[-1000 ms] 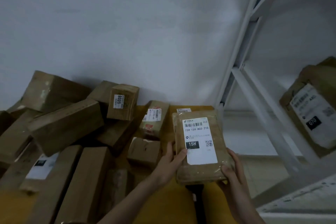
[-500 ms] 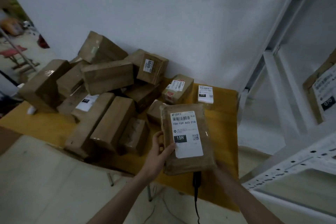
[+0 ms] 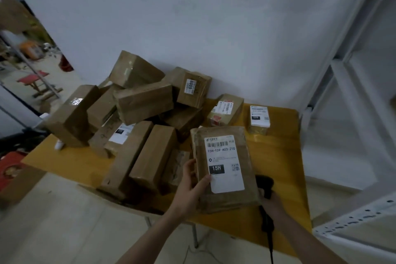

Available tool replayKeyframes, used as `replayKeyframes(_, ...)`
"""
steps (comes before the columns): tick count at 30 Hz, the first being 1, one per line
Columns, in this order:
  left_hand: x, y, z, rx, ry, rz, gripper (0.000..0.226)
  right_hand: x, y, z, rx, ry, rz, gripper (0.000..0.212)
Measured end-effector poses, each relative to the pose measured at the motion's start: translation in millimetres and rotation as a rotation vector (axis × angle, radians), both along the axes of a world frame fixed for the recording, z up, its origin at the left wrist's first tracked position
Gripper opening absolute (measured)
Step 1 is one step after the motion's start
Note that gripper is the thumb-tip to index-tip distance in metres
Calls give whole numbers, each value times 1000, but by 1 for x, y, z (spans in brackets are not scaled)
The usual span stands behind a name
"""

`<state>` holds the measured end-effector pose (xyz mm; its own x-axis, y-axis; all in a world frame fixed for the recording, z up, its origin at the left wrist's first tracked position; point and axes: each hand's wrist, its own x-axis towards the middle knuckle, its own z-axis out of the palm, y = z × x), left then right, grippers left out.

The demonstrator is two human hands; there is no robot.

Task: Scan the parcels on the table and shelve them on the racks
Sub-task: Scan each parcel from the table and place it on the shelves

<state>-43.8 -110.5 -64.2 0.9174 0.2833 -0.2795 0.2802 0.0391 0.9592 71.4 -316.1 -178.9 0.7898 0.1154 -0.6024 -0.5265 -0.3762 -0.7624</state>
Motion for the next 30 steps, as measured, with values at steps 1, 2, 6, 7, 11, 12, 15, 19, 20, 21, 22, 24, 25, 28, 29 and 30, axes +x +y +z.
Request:
replayKeyframes(1, 7, 0, 3, 16, -13, -21, 83, 1, -6, 13, -8, -26, 0, 24)
replayKeyframes(2, 13, -1, 6, 31, -24, -37, 87, 3, -14, 23, -26, -61, -3, 25)
replayKeyframes(6, 32, -14, 12, 48, -70, -110, 85, 3, -36, 90, -50, -225, -81, 20)
replayKeyframes(7, 34, -19, 13, 50, -84, -123, 84, 0, -41, 109, -27, -277, -112, 19)
replayKeyframes(11, 39, -39, 7, 72, -140, -163, 75, -45, -55, 184, 44, -443, -224, 18)
replayKeyframes(12, 40, -45, 5, 93, -152, -177, 71, -61, -55, 200, 87, -457, -210, 18)
replayKeyframes(15, 41, -63, 0, 145, -175, -216, 73, -101, -48, 227, 125, -500, -99, 19)
replayKeyframes(19, 44, -82, -3, 161, -214, -207, 67, -116, -41, 226, 55, -545, -105, 20)
replayKeyframes(20, 44, -84, -2, 154, -222, -205, 64, -116, -41, 226, 45, -549, -121, 19)
replayKeyframes(21, 44, -86, -1, 149, -225, -205, 61, -117, -42, 227, 42, -549, -133, 20)
replayKeyframes(22, 44, -87, 0, 144, -225, -206, 61, -118, -44, 228, 42, -545, -142, 20)
replayKeyframes(24, 43, -87, 1, 138, -233, -207, 61, -120, -47, 229, 41, -553, -146, 19)
replayKeyframes(25, 42, -88, 2, 141, -238, -208, 60, -120, -49, 229, 36, -562, -142, 18)
replayKeyframes(28, 40, -88, 3, 155, -251, -218, 58, -119, -50, 229, 32, -572, -122, 18)
replayKeyframes(29, 39, -88, 4, 156, -256, -219, 56, -118, -50, 228, 29, -573, -113, 19)
replayKeyframes(30, 39, -88, 3, 158, -256, -219, 56, -117, -49, 228, 28, -574, -107, 20)
